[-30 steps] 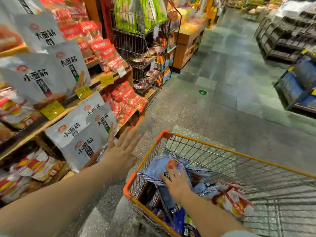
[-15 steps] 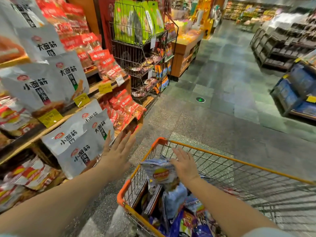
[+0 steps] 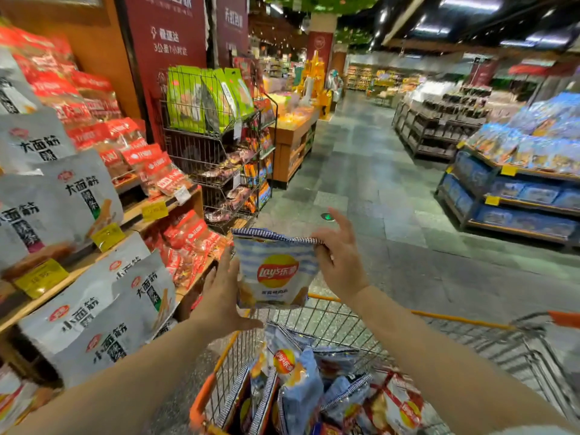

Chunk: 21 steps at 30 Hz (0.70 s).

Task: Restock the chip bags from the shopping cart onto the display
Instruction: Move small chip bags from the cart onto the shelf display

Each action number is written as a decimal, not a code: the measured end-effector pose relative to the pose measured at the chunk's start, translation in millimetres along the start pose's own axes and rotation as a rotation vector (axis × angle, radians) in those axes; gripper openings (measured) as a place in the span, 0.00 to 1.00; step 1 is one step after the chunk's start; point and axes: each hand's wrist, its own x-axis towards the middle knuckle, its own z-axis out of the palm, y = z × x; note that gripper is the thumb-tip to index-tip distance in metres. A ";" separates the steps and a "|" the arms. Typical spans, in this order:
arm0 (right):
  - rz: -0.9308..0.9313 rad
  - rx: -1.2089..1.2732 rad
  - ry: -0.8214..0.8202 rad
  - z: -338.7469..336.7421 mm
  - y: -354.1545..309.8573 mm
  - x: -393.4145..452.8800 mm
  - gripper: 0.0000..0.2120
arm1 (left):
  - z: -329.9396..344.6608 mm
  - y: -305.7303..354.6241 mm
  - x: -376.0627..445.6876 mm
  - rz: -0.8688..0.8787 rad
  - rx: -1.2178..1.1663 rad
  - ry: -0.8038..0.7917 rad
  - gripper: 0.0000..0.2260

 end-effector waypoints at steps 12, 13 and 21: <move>0.252 0.105 0.095 -0.1 -27.9 59.8 0.19 | -22.8 16.8 19.8 0.290 -0.446 0.117 0.52; 0.231 0.147 0.074 5.4 -31.1 58.4 0.23 | -23.5 16.5 19.5 0.258 -0.503 0.141 0.53; 0.278 0.391 -0.484 78.9 -43.0 22.4 0.33 | -79.0 -15.1 16.6 0.095 -0.538 0.318 0.54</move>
